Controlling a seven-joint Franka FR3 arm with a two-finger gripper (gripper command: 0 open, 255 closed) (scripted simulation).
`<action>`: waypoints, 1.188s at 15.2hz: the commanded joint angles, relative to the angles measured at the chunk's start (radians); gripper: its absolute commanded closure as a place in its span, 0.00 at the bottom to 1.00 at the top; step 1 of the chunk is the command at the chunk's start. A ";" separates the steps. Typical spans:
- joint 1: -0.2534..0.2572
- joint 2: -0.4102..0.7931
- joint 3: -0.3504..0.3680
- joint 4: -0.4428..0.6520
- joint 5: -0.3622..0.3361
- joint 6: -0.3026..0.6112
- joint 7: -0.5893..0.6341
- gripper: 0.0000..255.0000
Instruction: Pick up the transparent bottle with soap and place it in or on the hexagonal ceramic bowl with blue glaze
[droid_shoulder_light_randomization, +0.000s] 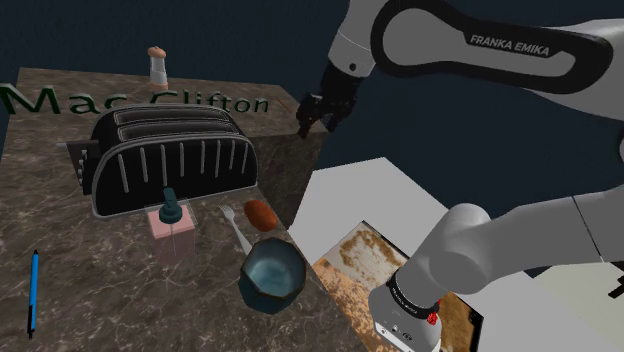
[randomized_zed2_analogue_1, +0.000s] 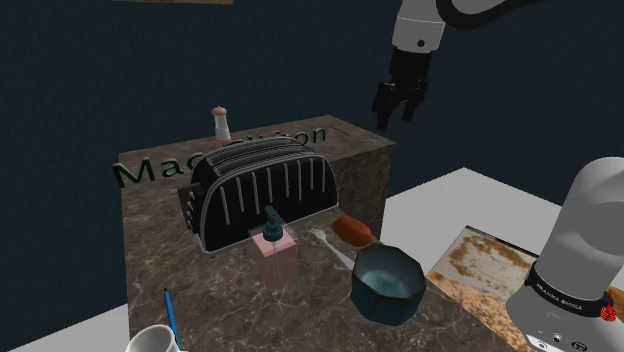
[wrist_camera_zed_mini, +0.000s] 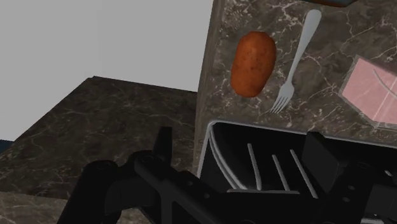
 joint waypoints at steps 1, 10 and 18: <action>0.009 0.042 0.038 0.010 0.017 0.025 0.051 0.00; 0.034 0.292 0.196 0.124 0.039 0.128 0.275 0.00; 0.063 0.574 0.309 0.308 -0.036 0.186 0.495 0.00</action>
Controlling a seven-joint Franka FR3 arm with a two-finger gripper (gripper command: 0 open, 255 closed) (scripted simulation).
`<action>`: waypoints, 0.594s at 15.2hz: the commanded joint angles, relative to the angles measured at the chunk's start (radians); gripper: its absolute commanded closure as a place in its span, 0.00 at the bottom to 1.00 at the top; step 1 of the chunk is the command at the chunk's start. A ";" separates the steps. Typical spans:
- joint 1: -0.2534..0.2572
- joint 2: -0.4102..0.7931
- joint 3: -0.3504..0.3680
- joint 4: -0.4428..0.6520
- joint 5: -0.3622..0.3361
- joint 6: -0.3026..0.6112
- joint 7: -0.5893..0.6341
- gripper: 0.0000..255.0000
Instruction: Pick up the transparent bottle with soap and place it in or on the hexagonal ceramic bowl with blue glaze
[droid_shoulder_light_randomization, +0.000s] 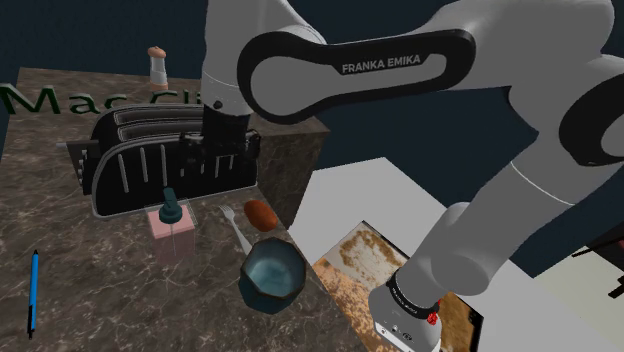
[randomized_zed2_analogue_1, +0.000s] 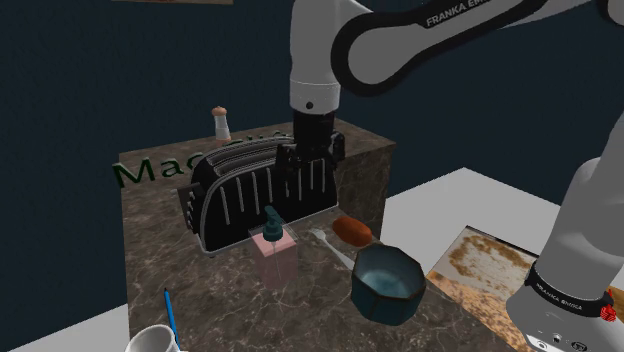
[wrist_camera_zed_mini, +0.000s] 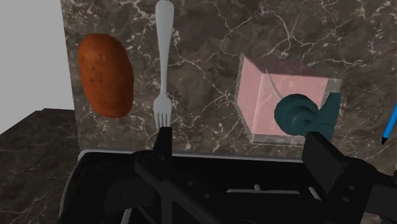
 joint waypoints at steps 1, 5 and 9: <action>0.009 0.081 0.018 0.057 -0.031 0.010 0.053 0.00; 0.054 0.241 0.042 0.187 -0.100 0.012 0.162 0.00; 0.074 0.296 0.041 0.212 -0.125 0.033 0.194 0.00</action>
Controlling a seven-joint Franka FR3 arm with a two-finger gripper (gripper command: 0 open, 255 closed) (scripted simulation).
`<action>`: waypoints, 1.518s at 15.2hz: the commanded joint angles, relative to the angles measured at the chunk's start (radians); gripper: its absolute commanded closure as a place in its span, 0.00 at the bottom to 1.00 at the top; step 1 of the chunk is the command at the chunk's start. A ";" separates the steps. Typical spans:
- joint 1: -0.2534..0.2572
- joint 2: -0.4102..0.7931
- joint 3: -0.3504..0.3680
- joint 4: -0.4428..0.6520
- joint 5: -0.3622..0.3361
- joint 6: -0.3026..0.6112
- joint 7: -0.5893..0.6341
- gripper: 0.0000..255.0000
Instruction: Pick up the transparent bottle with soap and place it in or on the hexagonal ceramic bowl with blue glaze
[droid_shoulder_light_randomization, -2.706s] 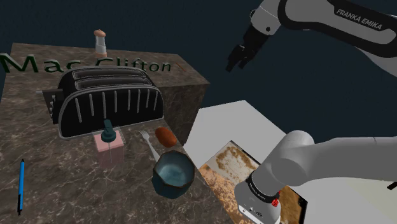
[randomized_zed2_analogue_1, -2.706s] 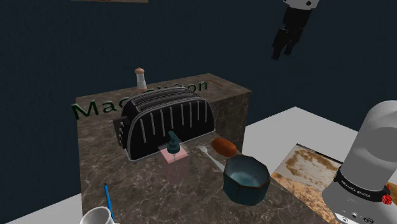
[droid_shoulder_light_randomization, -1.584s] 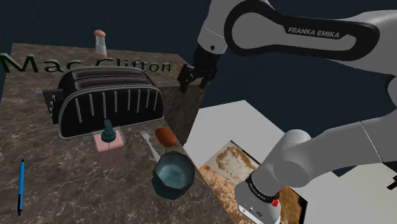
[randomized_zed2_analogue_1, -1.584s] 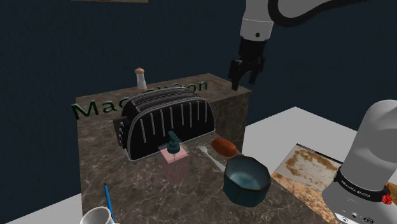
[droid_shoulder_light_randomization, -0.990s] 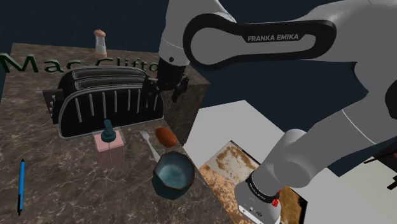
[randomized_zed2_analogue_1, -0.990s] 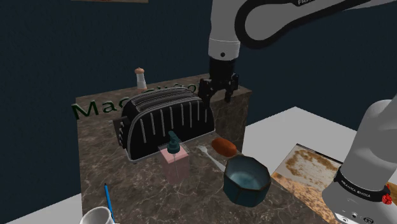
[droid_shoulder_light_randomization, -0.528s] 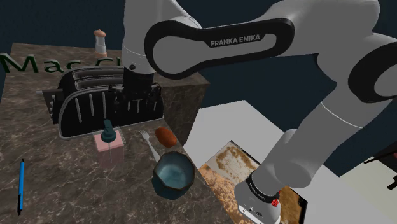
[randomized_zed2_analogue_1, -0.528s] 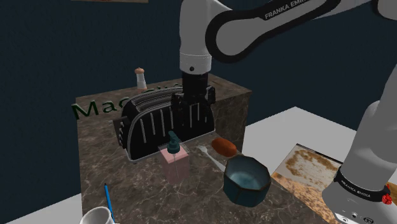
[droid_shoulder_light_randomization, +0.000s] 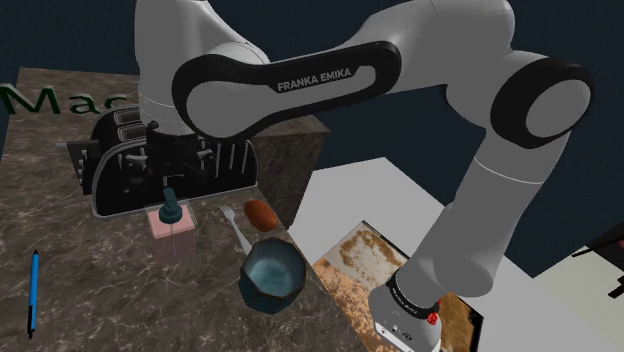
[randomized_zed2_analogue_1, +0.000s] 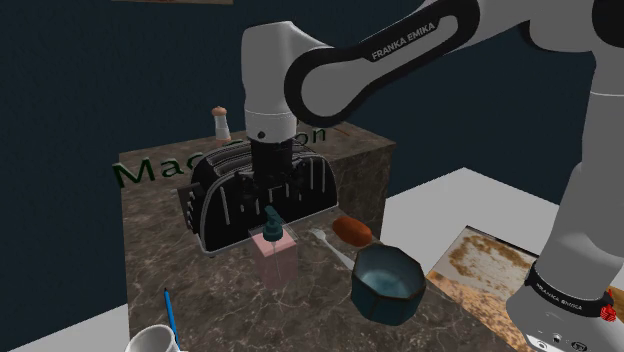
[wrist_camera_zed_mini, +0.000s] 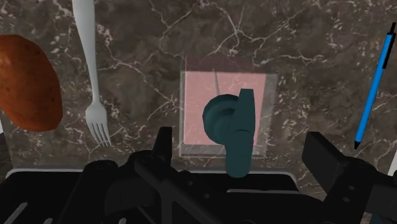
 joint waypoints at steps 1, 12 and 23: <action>0.005 0.017 -0.001 -0.004 -0.010 0.019 0.010 0.00; 0.010 0.044 -0.006 -0.034 -0.027 0.072 0.021 0.00; 0.010 0.044 -0.006 -0.034 -0.027 0.072 0.021 1.00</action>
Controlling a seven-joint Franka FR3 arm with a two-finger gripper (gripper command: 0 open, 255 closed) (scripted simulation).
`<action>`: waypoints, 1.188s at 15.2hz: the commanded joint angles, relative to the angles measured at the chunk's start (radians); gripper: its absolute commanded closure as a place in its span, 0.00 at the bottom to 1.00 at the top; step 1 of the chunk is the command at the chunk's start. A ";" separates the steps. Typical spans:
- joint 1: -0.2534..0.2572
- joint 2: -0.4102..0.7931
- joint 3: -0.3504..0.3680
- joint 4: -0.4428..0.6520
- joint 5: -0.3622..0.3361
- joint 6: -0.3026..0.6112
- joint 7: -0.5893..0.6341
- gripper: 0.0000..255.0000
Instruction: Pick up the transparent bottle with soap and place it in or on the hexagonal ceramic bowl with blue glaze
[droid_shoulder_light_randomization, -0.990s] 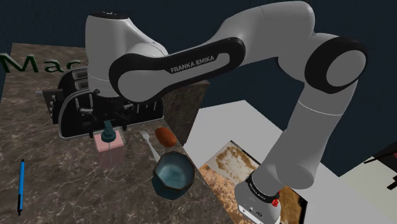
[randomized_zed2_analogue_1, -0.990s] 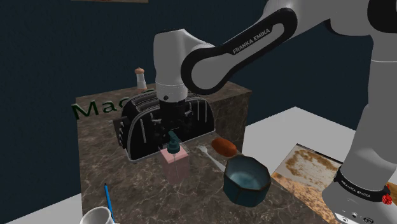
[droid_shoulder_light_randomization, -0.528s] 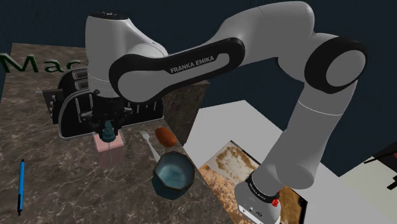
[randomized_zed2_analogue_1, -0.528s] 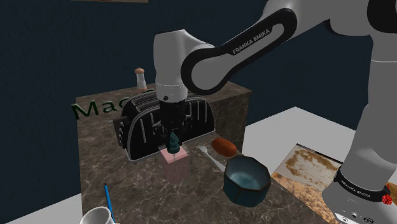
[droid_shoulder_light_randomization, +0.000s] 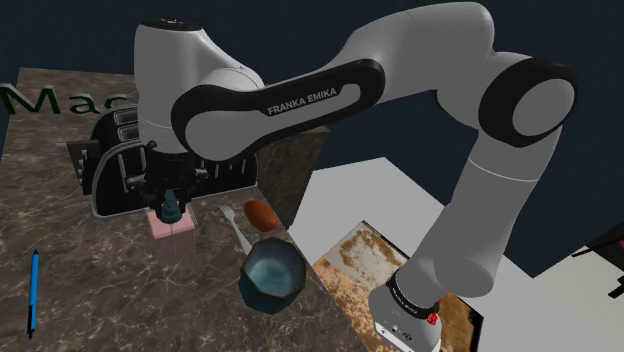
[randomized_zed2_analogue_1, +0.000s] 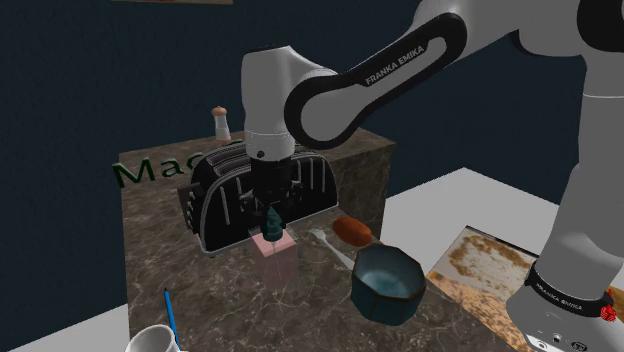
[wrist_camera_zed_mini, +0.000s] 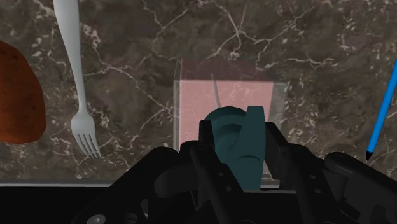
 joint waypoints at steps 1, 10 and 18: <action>-0.001 -0.005 0.001 0.006 0.004 -0.012 -0.002 1.00; -0.007 -0.047 0.010 0.079 0.031 -0.120 -0.019 1.00; -0.009 -0.070 0.014 0.160 0.046 -0.221 -0.028 1.00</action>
